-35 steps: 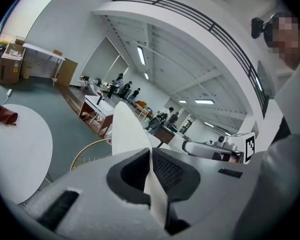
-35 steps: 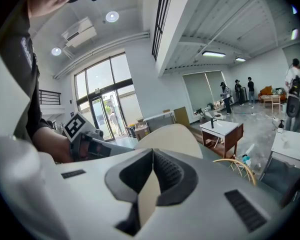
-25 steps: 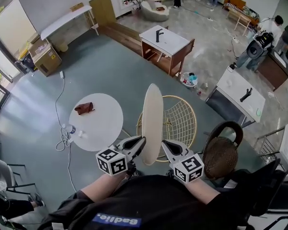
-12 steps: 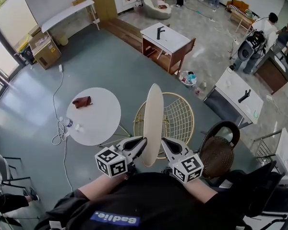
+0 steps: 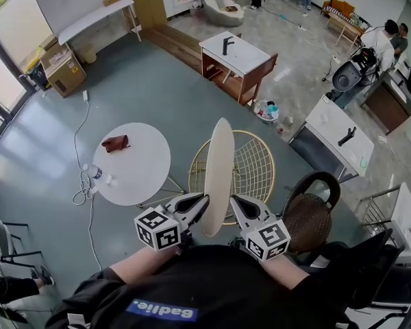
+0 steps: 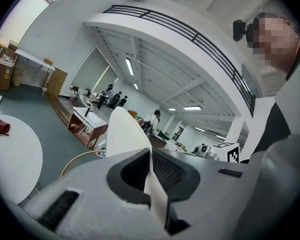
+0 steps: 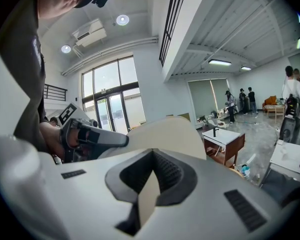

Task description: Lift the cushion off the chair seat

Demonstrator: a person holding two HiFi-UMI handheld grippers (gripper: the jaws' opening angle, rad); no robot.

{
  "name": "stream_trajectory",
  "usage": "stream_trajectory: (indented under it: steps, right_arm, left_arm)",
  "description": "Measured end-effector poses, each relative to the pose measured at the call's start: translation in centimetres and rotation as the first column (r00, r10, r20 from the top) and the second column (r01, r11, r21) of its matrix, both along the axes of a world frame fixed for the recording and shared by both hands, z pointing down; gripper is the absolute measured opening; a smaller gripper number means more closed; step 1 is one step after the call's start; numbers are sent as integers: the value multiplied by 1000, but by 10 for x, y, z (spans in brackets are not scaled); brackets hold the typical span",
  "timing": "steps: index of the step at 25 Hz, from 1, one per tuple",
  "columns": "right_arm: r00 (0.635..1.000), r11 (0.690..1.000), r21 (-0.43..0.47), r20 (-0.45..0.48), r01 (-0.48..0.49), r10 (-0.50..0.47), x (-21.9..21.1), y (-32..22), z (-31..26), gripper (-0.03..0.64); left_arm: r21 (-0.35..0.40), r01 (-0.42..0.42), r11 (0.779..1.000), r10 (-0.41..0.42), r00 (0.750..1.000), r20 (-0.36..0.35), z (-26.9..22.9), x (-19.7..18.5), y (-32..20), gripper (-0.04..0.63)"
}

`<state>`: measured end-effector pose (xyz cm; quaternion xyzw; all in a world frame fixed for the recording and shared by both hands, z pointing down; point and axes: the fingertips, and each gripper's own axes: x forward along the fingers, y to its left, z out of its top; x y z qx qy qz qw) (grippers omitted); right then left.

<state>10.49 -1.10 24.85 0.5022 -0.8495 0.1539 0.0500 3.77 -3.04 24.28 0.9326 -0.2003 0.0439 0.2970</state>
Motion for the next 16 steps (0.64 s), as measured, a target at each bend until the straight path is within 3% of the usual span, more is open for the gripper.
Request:
stream_trajectory:
  steps: [16]
  right_arm:
    - [1000, 1000, -14, -9, -10, 9, 0, 2, -4, 26]
  left_arm:
    - [-7, -3, 1000, 3, 1000, -3, -5, -1, 1, 31]
